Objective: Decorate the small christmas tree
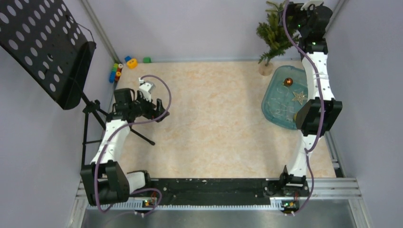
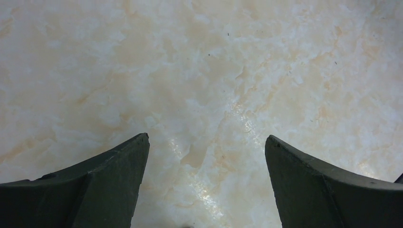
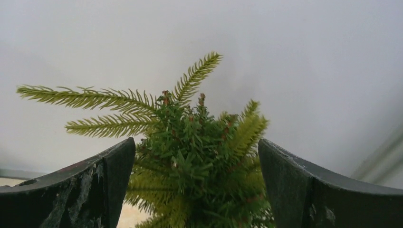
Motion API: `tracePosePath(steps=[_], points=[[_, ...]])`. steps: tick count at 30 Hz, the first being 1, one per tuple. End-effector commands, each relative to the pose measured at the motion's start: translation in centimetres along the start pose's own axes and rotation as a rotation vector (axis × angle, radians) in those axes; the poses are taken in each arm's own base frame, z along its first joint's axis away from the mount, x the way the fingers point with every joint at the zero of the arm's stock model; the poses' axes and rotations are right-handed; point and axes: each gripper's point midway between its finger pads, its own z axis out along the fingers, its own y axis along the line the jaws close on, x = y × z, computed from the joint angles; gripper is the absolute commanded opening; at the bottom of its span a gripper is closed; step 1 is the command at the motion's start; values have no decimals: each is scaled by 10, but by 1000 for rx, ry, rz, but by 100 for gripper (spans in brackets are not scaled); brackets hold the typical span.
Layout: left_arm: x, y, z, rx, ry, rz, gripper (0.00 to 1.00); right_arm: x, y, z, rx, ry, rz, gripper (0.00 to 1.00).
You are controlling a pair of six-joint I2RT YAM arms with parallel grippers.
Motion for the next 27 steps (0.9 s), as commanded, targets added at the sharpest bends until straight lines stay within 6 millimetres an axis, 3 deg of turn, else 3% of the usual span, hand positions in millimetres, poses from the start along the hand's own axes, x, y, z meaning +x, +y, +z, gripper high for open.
tracePosePath(steps=[1, 5, 7, 11, 15, 17, 20, 24, 25, 27], points=[[-28, -19, -10, 78, -73, 79, 96, 4, 14, 19, -103, 13, 11, 97], [-36, -19, -10, 82, -85, 74, 96, 22, 8, 32, -86, 34, 17, 96], [-37, -23, -10, 104, -93, 78, 96, 32, 9, 37, -100, 51, 7, 90], [-38, -27, -10, 134, -98, 69, 96, 55, 14, 39, -148, 108, -3, 54], [-42, -26, -12, 120, -101, 68, 96, 68, 21, 33, -179, 152, 8, 0], [-45, -25, -14, 107, -101, 70, 96, 58, 29, 28, -194, 140, 3, 0], [-52, -19, -17, 65, -101, 59, 96, 24, 52, 17, -241, 85, -8, 0], [-62, -6, -20, -13, -102, 42, 96, -26, 91, -4, -324, -10, 31, 0], [-64, -4, -21, -27, -103, 43, 96, -36, 112, -10, -358, -30, 36, 0], [-67, 0, -22, -51, -105, 44, 96, -52, 137, -22, -395, -69, 35, 0]])
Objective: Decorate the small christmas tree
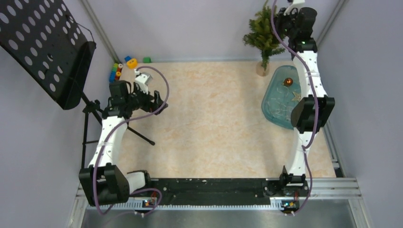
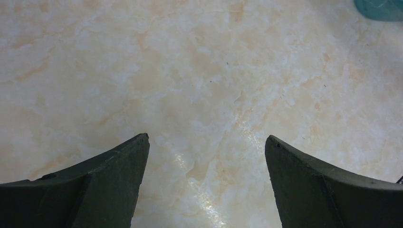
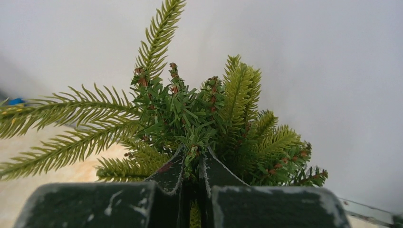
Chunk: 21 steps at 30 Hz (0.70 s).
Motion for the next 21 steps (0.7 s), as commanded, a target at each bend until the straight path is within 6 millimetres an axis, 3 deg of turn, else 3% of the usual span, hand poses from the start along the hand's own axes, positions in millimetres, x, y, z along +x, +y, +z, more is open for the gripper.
tracePosePath(steps=[1, 5, 8, 11, 17, 21], points=[[-23, 10, -7, -74, -36, 22, 96, -101, 104, -41, -184, -209, -30, 0], [-29, 13, -8, -95, -45, 19, 96, -121, 149, -62, -266, -285, -11, 0], [-34, 16, -9, -114, -55, 15, 97, -123, 182, -72, -325, -306, -1, 0], [-39, 19, -11, -136, -61, 13, 97, -119, 229, -82, -413, -308, -14, 0], [-45, 25, -15, -179, -71, 12, 97, -93, 306, -100, -549, -287, -46, 0], [-43, 27, -16, -191, -67, 14, 97, -65, 334, -113, -614, -287, -24, 0]])
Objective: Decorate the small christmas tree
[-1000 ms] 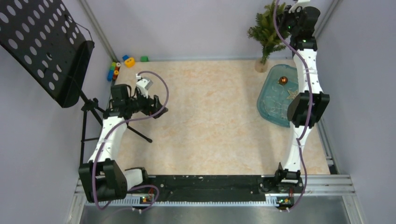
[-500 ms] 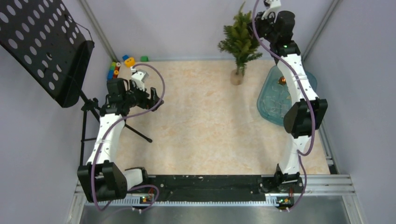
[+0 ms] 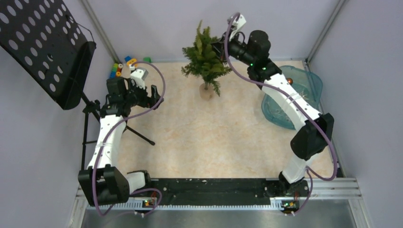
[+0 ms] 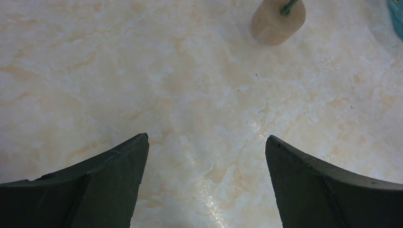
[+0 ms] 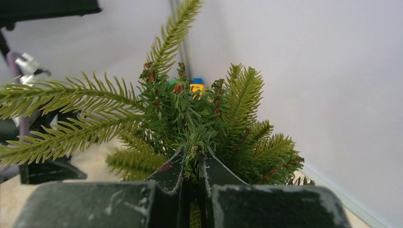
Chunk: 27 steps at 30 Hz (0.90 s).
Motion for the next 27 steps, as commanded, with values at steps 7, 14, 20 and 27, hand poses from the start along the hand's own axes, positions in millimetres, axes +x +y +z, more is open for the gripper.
tracePosePath(steps=[7, 14, 20, 27], points=[[-14, 4, -2, -22, -33, 21, 97, 9, 45, -21, -77, -113, -51, 0], [-13, -1, -1, 5, -29, 22, 98, 4, 46, -29, -58, -30, -114, 55], [-10, -3, -2, 20, -19, 32, 98, -40, 44, -56, 17, -31, -205, 94], [-10, -4, 0, 34, -19, 34, 98, -93, 37, -95, 142, -61, -256, 99]])
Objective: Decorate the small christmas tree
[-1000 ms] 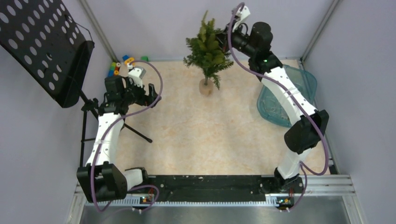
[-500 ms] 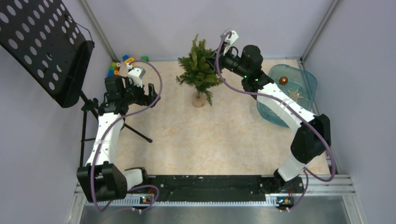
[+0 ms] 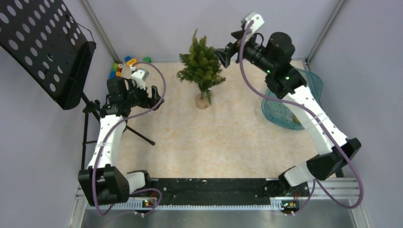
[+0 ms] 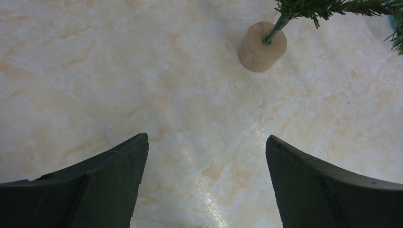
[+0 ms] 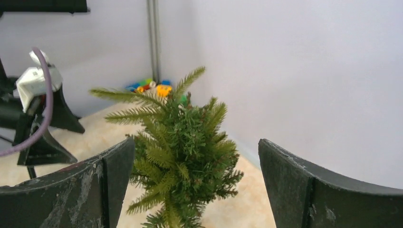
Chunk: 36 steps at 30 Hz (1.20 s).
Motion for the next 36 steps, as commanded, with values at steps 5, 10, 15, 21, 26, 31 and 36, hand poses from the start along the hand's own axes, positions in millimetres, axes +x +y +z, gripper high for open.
tracePosePath(steps=[5, 10, 15, 21, 26, 31, 36], points=[[-14, -3, 1, 29, -30, 35, 98, -84, -29, -64, 199, -103, -68, 99], [-16, -5, 0, 40, -36, 35, 97, -53, -108, -99, 472, -18, 0, 99], [-16, -12, -3, 64, -43, 38, 97, 60, -221, -156, 791, 176, 239, 99], [-15, -15, -5, 73, -44, 34, 97, 190, -281, -220, 998, 395, 423, 89], [-14, -15, -4, 75, -36, 25, 97, 270, -294, -244, 1073, 585, 414, 69], [-9, -14, -2, 76, -18, 22, 97, 340, -303, -249, 1045, 742, 423, 63], [-8, -13, -2, 78, 0, 18, 96, 379, -309, -237, 972, 776, 436, 59]])
